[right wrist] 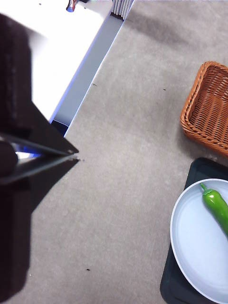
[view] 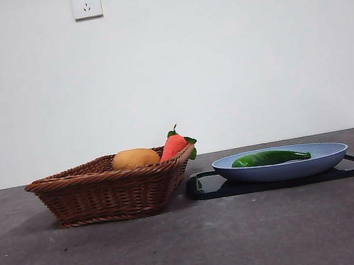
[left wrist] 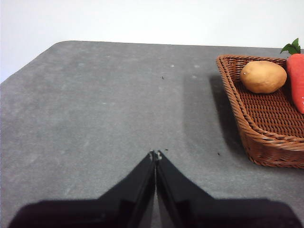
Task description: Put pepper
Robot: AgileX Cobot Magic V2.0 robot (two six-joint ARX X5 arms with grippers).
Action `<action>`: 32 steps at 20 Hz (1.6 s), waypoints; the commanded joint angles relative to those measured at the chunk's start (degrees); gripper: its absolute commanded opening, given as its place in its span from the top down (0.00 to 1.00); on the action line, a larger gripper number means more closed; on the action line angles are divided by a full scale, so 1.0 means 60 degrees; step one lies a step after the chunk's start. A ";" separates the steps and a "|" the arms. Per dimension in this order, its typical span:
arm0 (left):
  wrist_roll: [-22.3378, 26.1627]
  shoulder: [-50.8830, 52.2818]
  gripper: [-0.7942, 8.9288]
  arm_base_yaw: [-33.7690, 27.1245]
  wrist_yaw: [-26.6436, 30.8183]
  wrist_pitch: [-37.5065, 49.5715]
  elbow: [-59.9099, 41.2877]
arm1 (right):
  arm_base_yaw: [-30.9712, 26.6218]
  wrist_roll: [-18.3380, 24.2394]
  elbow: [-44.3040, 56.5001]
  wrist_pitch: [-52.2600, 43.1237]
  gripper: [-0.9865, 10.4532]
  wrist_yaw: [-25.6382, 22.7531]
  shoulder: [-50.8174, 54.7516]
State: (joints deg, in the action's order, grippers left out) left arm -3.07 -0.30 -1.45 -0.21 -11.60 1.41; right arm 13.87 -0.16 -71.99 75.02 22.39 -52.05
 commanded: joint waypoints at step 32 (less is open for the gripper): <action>-0.0058 0.0036 0.91 -0.0022 -0.0007 0.0062 -0.0044 | -0.1829 -0.0004 0.9694 -1.1391 0.90 -0.1326 0.7315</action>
State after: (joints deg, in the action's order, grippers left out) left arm -3.07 -0.30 -1.45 -0.19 -11.60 1.41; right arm 2.92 0.43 -15.05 7.44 14.94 -8.62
